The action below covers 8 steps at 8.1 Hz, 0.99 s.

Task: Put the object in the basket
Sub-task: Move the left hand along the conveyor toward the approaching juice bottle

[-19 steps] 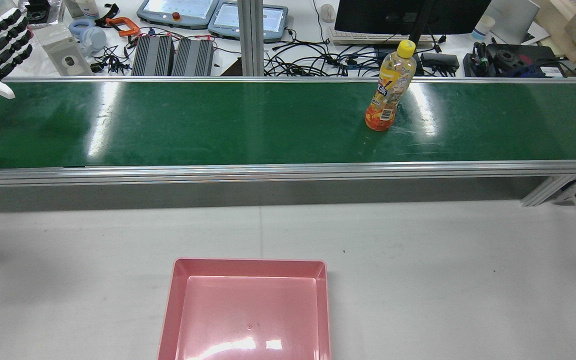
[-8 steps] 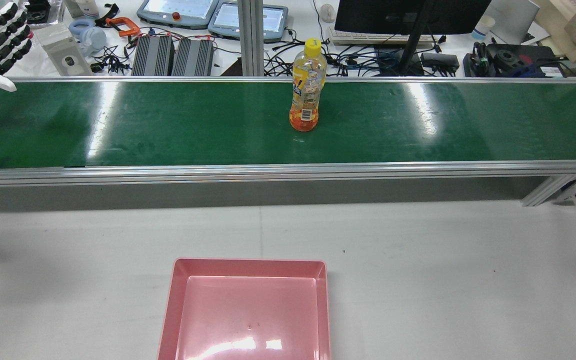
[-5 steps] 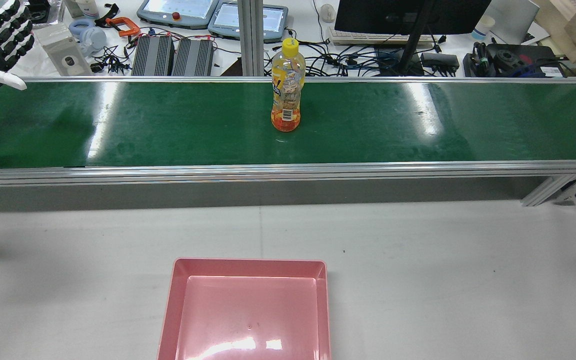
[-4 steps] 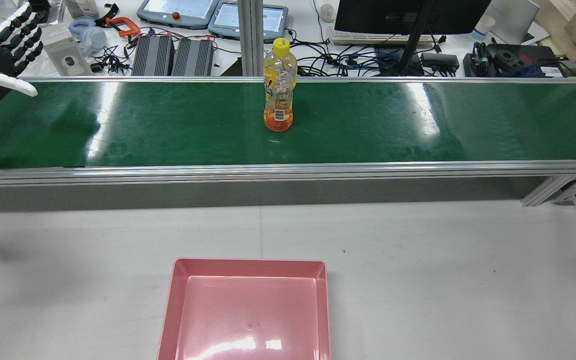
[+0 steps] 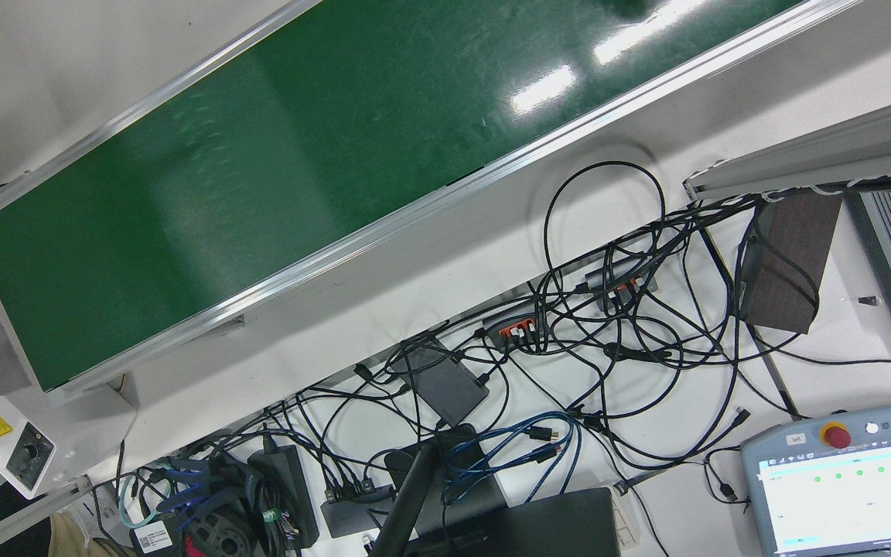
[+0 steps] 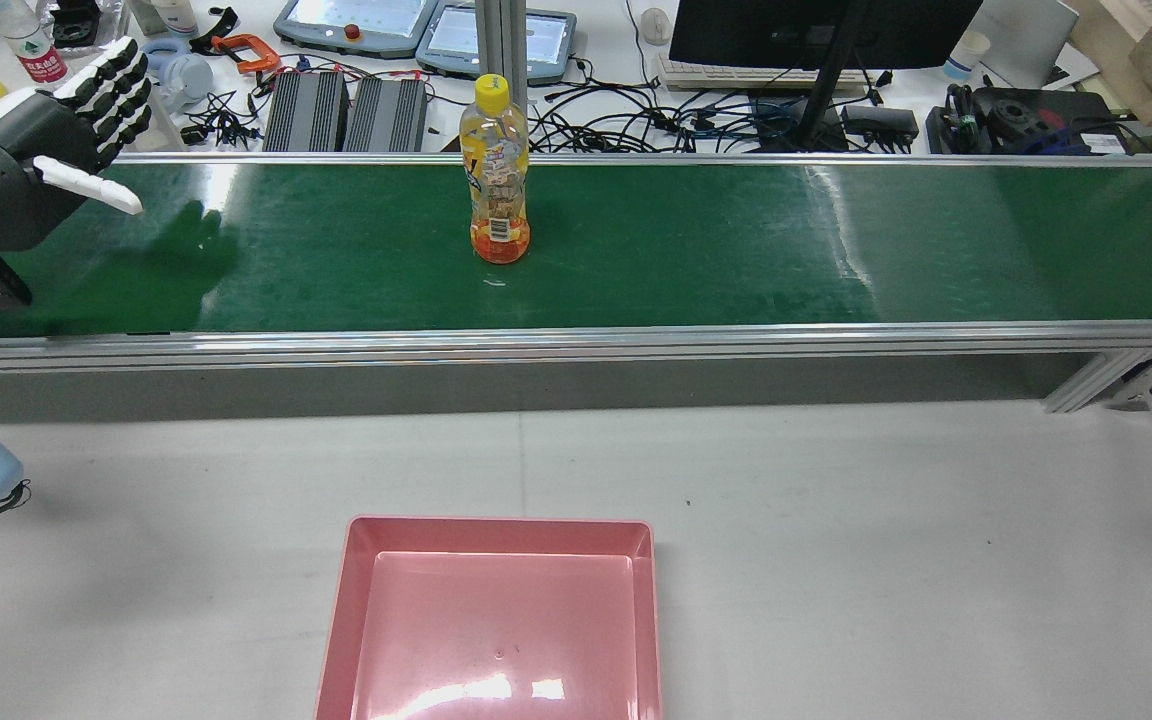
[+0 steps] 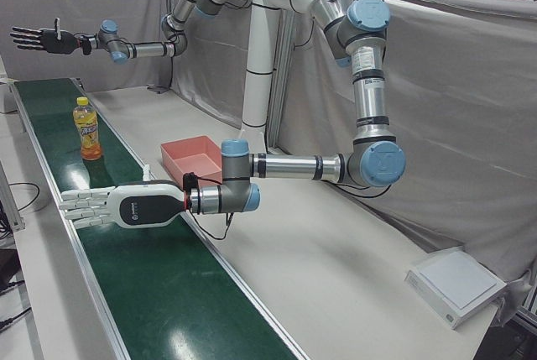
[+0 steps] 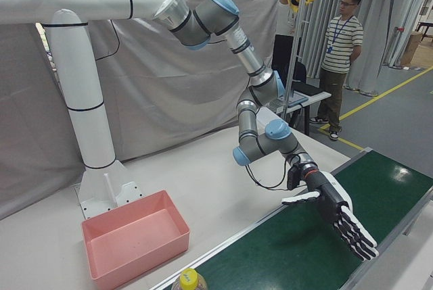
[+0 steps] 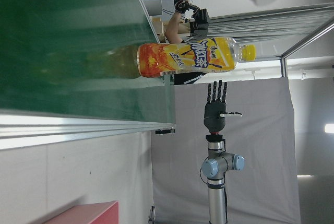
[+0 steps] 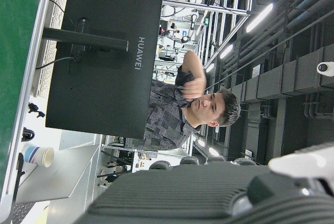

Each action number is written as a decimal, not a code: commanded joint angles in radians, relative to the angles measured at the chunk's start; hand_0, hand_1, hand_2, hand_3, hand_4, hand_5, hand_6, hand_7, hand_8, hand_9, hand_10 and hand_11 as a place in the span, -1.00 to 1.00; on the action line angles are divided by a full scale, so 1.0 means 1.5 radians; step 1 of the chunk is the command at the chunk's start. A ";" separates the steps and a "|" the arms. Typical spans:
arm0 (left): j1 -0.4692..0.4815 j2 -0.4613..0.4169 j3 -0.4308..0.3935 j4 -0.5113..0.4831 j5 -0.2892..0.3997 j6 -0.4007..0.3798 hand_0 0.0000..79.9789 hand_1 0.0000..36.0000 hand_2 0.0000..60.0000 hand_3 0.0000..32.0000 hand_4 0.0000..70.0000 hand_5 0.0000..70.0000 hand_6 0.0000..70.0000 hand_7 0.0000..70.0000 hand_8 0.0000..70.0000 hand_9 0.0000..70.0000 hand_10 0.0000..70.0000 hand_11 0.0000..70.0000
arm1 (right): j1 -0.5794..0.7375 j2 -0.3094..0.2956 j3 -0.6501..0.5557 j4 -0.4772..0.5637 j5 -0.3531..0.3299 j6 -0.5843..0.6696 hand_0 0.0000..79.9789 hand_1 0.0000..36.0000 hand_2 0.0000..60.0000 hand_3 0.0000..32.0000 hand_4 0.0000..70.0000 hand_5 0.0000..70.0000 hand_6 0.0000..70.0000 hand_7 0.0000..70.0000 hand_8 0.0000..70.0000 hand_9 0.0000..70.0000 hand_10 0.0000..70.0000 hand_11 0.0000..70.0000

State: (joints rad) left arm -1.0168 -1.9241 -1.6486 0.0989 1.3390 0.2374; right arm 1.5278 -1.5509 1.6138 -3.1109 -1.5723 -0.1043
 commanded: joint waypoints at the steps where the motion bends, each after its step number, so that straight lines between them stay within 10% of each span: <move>1: 0.026 -0.041 0.000 0.028 -0.001 0.011 0.79 -0.19 -1.00 -1.00 -1.00 -0.90 -1.00 -1.00 -1.00 -1.00 -1.00 -1.00 | 0.000 0.000 0.000 0.000 0.000 0.000 -1.00 -1.00 -1.00 -1.00 -1.00 -1.00 -1.00 -1.00 -1.00 -1.00 -1.00 -1.00; 8: 0.061 -0.068 0.004 0.030 -0.003 0.011 0.81 -0.19 -1.00 -1.00 -1.00 -0.84 -1.00 -1.00 -1.00 -1.00 -1.00 -1.00 | 0.000 0.000 0.000 0.000 0.000 0.000 -1.00 -1.00 -1.00 -1.00 -1.00 -1.00 -1.00 -1.00 -1.00 -1.00 -1.00 -1.00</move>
State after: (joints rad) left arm -0.9309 -2.0159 -1.6468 0.1411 1.3347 0.2561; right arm 1.5278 -1.5509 1.6138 -3.1109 -1.5718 -0.1043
